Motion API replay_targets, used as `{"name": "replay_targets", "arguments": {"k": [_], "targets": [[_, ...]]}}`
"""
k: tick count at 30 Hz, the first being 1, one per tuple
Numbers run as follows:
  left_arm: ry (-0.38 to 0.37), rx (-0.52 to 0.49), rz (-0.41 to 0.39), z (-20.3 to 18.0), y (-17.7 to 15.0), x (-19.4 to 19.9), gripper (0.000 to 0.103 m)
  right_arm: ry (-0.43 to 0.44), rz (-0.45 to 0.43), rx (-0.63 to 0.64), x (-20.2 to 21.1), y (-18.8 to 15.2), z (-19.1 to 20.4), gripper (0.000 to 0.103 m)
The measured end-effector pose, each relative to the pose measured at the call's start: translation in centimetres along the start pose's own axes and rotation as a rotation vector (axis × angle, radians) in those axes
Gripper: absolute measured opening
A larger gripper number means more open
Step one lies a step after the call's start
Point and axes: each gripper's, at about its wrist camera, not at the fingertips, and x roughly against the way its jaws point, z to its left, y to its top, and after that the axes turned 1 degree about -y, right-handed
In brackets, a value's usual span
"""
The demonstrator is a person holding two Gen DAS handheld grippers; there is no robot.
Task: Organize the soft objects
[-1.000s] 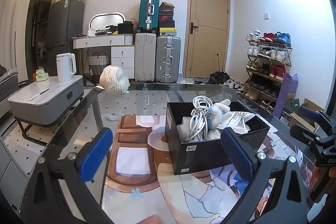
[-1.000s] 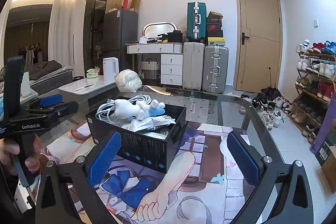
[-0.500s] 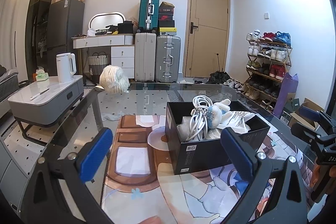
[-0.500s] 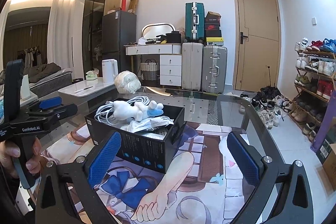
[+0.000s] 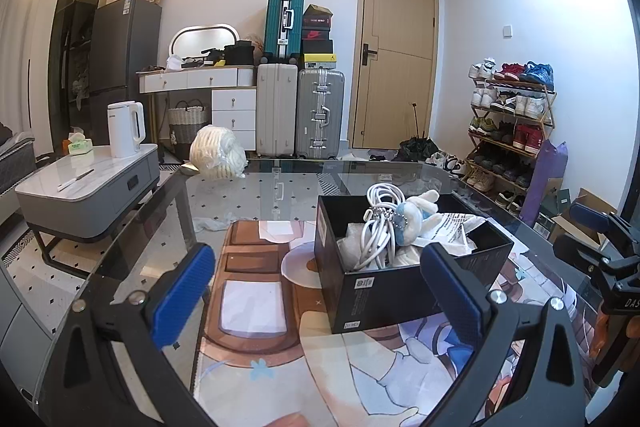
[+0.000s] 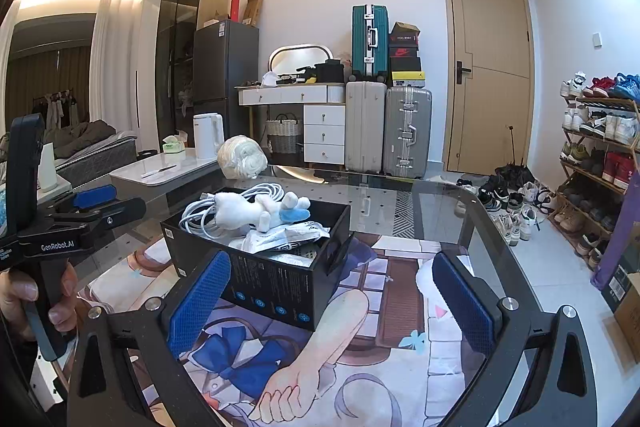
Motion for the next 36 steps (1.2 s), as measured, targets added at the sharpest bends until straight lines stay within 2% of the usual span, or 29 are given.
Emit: {"name": "replay_targets", "arguments": {"k": [36], "targets": [[0.000, -0.010, -0.005, -0.03, -0.02, -0.04, 0.103, 0.000, 0.001, -0.001, 0.01, 0.04, -0.02, 0.103]]}}
